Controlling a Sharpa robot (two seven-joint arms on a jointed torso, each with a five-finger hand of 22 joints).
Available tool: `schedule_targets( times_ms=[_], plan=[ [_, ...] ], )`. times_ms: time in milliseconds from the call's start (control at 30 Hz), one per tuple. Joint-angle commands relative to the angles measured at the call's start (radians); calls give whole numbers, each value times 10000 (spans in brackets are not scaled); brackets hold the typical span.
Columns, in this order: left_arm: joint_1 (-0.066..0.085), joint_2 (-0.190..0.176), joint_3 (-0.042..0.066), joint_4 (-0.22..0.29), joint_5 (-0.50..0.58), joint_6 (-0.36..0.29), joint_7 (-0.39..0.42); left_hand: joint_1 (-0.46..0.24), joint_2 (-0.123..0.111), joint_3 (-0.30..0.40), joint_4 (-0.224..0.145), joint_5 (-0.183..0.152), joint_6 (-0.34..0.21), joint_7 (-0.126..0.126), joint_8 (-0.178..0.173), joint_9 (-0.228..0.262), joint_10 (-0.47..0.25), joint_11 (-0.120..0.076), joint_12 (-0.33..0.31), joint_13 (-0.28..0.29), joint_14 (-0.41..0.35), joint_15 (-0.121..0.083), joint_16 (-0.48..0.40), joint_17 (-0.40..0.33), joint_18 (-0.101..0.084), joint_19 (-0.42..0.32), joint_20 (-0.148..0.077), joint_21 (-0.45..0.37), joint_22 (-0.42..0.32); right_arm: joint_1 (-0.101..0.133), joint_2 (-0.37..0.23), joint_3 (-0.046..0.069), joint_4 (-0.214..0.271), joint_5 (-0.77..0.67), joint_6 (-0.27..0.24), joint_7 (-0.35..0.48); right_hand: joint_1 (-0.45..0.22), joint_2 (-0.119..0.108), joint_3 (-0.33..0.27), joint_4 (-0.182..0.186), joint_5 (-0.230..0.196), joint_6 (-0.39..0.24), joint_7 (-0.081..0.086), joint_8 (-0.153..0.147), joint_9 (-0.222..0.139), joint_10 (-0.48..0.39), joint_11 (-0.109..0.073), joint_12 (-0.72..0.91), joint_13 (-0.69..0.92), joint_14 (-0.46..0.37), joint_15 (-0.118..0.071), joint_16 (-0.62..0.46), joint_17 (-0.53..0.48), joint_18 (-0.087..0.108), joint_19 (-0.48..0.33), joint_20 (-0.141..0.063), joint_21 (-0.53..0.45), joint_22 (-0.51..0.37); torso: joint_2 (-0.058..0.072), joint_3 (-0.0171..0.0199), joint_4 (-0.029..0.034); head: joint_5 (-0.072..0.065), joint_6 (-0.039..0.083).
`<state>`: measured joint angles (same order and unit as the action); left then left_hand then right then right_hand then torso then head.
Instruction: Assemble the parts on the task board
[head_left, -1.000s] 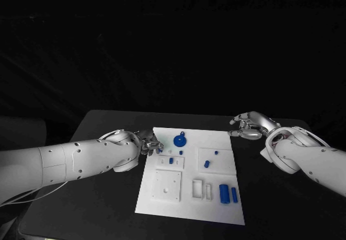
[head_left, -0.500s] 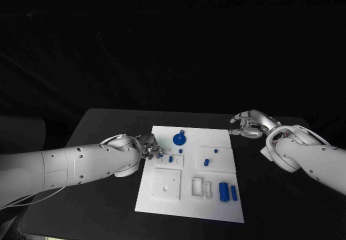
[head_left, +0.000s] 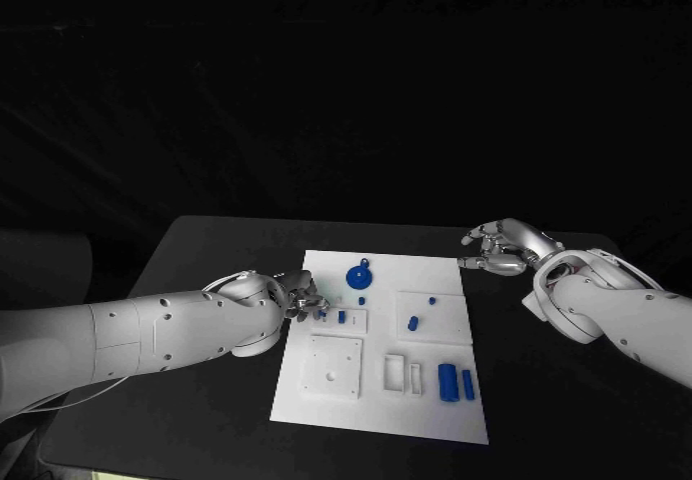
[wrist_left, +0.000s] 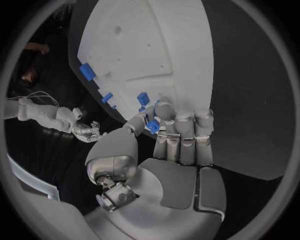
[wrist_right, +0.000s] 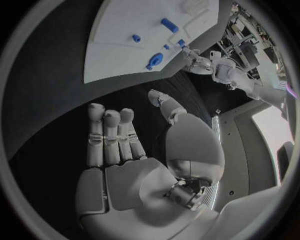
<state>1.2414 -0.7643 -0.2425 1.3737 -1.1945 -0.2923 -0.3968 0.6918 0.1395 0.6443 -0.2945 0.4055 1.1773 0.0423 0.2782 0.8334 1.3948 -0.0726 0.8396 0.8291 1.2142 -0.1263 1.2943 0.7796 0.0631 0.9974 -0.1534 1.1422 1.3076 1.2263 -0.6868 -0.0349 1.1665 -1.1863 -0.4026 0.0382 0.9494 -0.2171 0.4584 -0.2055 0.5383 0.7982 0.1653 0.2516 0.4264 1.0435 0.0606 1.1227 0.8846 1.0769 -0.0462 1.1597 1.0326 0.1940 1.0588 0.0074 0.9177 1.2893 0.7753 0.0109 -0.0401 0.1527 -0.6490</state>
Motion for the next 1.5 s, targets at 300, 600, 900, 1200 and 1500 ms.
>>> schedule_targets(
  times_ms=[300,600,900,1200,1500],
  plan=[
    [-48,59,3,-56,-427,-59,-2,27,80,128,-17,56,519,-468,47,24,303,-422,73,24,596,-835,75,6,321,35,-1195,78,203,-4,-8,0,29,-34,56,59,-9,76,40,0,49,-8,85,53,-11,-70,-8,41,-19,-66,-3,41,-14,678,-16,18,-45,17,-2,-2,0,1,-30],
    [-77,61,3,-70,-484,-19,7,34,66,138,-16,54,512,-467,49,34,293,-422,86,29,591,-837,82,2,326,33,-1197,89,201,-4,-17,0,33,-34,59,50,-8,73,41,-2,50,-9,85,52,-12,-71,-8,42,-21,-68,-3,42,-17,678,-16,18,-46,18,-2,-3,2,26,-37],
    [-127,111,4,-133,-500,60,-5,41,49,147,-14,50,502,-466,48,42,283,-420,96,33,584,-838,86,-5,330,29,-1198,97,198,-5,-3,0,18,-34,65,54,-6,73,43,-3,51,-11,85,52,-13,-73,-7,42,-23,-70,-2,43,-21,678,-17,18,-49,19,1,2,-6,25,-58],
    [-165,118,4,-111,-503,201,-25,50,41,156,-13,47,493,-464,47,48,273,-418,103,34,576,-839,88,-11,332,25,-1199,103,195,-5,5,0,19,-34,71,54,-6,73,43,-3,50,-11,86,52,-14,-74,-7,43,-26,-71,-2,45,-24,678,-17,18,-51,20,-1,-1,4,9,-65],
    [-169,121,4,-94,-504,259,-36,57,36,164,-12,46,487,-462,47,54,264,-417,106,34,570,-838,89,-17,334,21,-1198,106,192,-5,10,0,17,-34,76,54,-5,73,43,-4,50,-13,86,52,-15,-76,-7,43,-28,-73,-2,46,-28,678,-17,18,-53,20,-1,-4,0,4,-60]
  ],
)
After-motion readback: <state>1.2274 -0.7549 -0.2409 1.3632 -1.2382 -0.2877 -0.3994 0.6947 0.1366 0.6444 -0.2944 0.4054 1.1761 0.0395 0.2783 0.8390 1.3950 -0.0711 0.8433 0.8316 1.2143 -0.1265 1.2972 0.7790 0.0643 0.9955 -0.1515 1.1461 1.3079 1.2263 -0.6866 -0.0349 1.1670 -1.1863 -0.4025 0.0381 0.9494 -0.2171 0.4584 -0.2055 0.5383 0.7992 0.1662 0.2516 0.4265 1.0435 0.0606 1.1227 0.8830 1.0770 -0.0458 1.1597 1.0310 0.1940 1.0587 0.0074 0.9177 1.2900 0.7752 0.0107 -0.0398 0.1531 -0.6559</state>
